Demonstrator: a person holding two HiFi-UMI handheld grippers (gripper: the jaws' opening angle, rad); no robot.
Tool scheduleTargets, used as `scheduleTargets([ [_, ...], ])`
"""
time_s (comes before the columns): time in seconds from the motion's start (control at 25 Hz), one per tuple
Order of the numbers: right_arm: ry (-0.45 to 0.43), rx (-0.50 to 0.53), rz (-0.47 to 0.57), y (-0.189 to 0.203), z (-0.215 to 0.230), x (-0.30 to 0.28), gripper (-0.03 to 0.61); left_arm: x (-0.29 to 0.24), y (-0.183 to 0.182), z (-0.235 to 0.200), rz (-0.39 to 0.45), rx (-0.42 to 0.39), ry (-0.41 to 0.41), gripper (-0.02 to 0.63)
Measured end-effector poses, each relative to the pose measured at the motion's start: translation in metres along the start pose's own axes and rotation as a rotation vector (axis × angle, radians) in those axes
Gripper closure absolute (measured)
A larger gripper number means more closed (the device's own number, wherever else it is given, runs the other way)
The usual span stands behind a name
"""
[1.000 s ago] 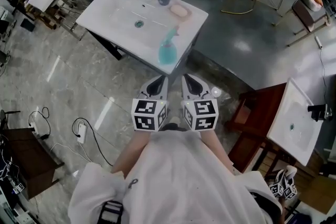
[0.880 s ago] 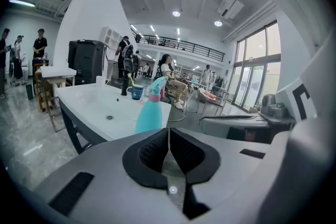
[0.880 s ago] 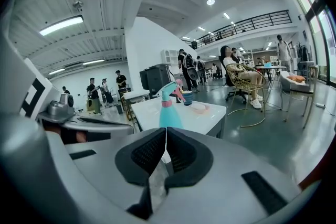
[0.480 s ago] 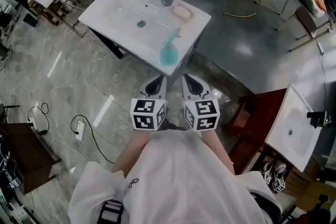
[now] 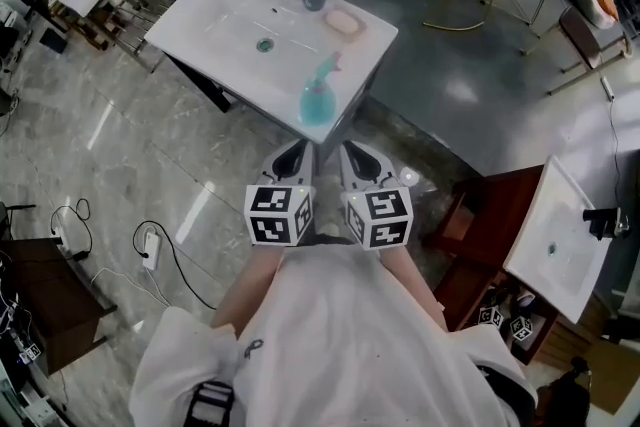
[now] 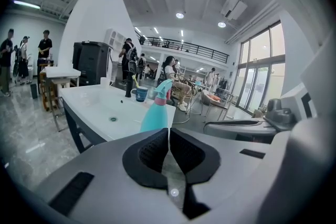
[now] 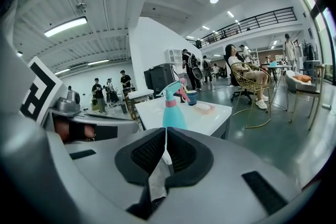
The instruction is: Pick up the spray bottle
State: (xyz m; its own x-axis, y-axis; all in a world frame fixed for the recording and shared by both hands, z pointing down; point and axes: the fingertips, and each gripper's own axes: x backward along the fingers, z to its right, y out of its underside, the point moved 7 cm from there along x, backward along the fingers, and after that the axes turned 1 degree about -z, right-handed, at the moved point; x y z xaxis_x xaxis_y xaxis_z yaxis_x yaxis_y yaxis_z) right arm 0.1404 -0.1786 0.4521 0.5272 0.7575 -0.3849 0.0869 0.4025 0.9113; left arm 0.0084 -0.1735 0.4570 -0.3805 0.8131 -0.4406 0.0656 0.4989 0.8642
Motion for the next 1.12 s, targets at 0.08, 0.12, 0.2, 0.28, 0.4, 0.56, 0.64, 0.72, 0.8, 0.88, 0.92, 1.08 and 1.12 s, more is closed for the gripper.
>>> scheduleTargets([
  [0.08, 0.012, 0.001, 0.004, -0.001, 0.003, -0.002, 0.549, -0.004, -0.002, -0.002, 0.005, -0.004, 0.006, 0.581],
  [0.12, 0.019, 0.003, 0.006, -0.002, 0.004, -0.004, 0.549, -0.005, -0.003, -0.003, 0.006, -0.008, 0.008, 0.581],
  [0.2, 0.031, 0.01, 0.01, -0.005, 0.005, -0.007, 0.549, -0.007, -0.005, -0.007, 0.005, -0.015, 0.009, 0.581],
  [0.28, 0.035, 0.015, 0.013, -0.009, 0.005, -0.012, 0.549, -0.009, -0.008, -0.012, 0.005, -0.014, 0.006, 0.581],
  [0.4, 0.029, 0.019, 0.025, -0.015, 0.004, -0.02, 0.549, -0.013, -0.014, -0.02, 0.008, -0.014, 0.003, 0.581],
  [0.56, 0.027, 0.02, 0.034, -0.023, 0.004, -0.031, 0.548, -0.019, -0.021, -0.031, 0.006, -0.014, 0.001, 0.581],
  [0.64, 0.027, 0.01, 0.059, -0.027, 0.005, -0.036, 0.548, -0.023, -0.023, -0.036, 0.002, -0.01, -0.001, 0.581],
  [0.72, 0.015, -0.005, 0.071, -0.029, 0.005, -0.04, 0.513, -0.027, -0.023, -0.041, -0.004, -0.004, -0.001, 0.581],
  [0.8, -0.007, -0.014, 0.058, -0.03, 0.005, -0.047, 0.394, -0.031, -0.025, -0.044, -0.009, -0.001, -0.002, 0.581],
  [0.88, -0.012, -0.015, 0.055, -0.031, 0.006, -0.052, 0.388, -0.035, -0.027, -0.047, -0.014, 0.001, -0.003, 0.581],
  [0.92, -0.012, -0.015, 0.059, -0.032, 0.007, -0.055, 0.379, -0.036, -0.027, -0.049, -0.017, 0.002, -0.004, 0.581],
  [1.08, -0.036, -0.013, 0.062, -0.035, 0.009, -0.068, 0.343, -0.043, -0.029, -0.058, -0.023, 0.009, -0.014, 0.581],
  [1.12, -0.039, -0.01, 0.057, -0.035, 0.011, -0.071, 0.336, -0.045, -0.03, -0.061, -0.025, 0.01, -0.017, 0.581],
])
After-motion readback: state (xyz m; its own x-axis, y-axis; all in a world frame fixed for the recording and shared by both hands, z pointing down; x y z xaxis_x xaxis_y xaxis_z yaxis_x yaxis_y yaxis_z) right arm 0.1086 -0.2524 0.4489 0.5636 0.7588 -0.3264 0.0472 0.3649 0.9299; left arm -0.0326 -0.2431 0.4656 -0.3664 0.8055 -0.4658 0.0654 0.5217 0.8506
